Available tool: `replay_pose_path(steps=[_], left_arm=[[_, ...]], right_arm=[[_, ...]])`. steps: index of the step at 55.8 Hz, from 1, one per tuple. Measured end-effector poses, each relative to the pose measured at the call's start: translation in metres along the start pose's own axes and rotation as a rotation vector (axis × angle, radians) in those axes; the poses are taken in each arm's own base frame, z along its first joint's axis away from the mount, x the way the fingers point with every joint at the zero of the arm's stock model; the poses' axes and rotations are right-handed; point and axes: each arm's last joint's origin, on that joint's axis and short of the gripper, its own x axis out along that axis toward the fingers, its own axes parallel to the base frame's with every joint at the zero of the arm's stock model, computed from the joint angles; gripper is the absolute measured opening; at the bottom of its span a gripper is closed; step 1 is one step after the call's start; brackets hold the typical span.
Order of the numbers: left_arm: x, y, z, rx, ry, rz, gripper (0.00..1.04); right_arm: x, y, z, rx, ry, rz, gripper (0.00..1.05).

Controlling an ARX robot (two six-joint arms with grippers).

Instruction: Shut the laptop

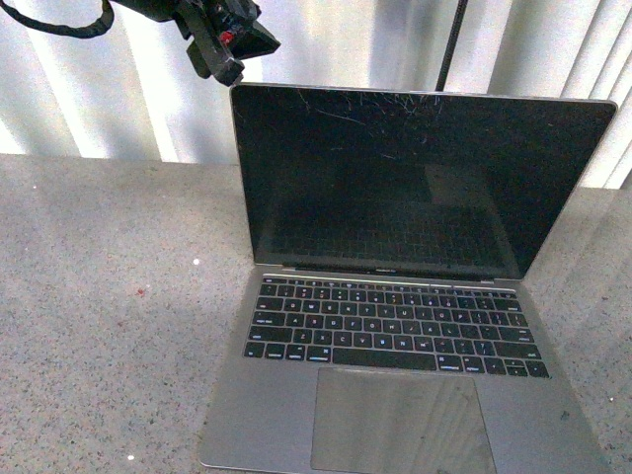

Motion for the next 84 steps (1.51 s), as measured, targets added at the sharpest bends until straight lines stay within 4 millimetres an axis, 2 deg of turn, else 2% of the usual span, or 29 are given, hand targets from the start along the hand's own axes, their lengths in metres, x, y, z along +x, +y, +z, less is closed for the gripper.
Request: replay_pose_path(steps=[8,12,36,60,84], left_arm=[[0.0,-0.001,0.0,0.041,-0.001,-0.032,0.16],[-0.001,0.0,0.001,0.067,0.001,-0.037,0.04],[0.002,-0.002,0.001,0.145,-0.005,-0.043,0.04],[0.01,-0.013,0.007,0.283,0.001,-0.058,0.04],[0.011,-0.018,0.002,0.315,0.012,-0.078,0.04]], right_arm=[[0.004,0.003,-0.002,0.012,0.009,0.057,0.05],[0.006,0.005,-0.003,0.009,0.017,0.083,0.03],[0.029,0.037,-0.004,-0.132,0.05,0.248,0.03],[0.043,0.046,0.01,-0.18,0.016,0.27,0.03],[0.045,0.052,0.01,-0.165,0.019,0.3,0.03]])
